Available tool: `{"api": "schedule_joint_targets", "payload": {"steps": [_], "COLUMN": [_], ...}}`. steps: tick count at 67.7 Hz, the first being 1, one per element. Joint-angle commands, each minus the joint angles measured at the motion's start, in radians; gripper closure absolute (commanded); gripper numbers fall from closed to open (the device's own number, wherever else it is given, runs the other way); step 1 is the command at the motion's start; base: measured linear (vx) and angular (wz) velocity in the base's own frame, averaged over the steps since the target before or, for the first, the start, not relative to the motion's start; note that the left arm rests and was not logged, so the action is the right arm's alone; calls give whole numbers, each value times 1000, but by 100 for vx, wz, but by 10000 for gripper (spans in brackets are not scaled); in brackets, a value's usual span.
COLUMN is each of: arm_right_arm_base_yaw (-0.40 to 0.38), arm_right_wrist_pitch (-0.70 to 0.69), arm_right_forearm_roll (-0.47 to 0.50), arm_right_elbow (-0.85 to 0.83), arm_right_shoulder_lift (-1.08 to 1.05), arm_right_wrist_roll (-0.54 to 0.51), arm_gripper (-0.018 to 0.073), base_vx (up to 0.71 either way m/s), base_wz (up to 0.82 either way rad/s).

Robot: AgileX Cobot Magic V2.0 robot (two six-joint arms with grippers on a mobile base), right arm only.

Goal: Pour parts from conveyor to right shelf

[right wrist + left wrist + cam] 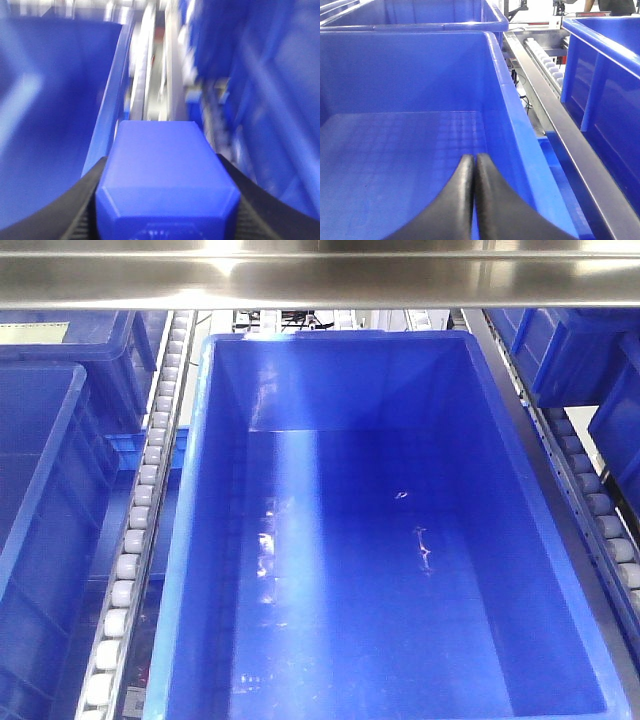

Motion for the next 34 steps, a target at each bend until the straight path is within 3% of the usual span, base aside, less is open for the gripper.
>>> {"api": "schedule_joint_targets", "payload": {"steps": [1, 8, 17, 34], "arm_right_arm_base_yaw": [31, 84, 146, 275], "arm_right_wrist_pitch": [-122, -113, -49, 44], "arm_right_forearm_roll": [79, 141, 145, 143], "arm_right_elbow": [-82, -154, -268, -469], "arm_right_shoulder_lift": [100, 222, 410, 712], "arm_right_wrist_roll": [-97, -141, -144, -72], "arm_gripper": [565, 565, 565, 565], "base_vx": [0, 0, 0, 0], "base_wz": [0, 0, 0, 0]}}
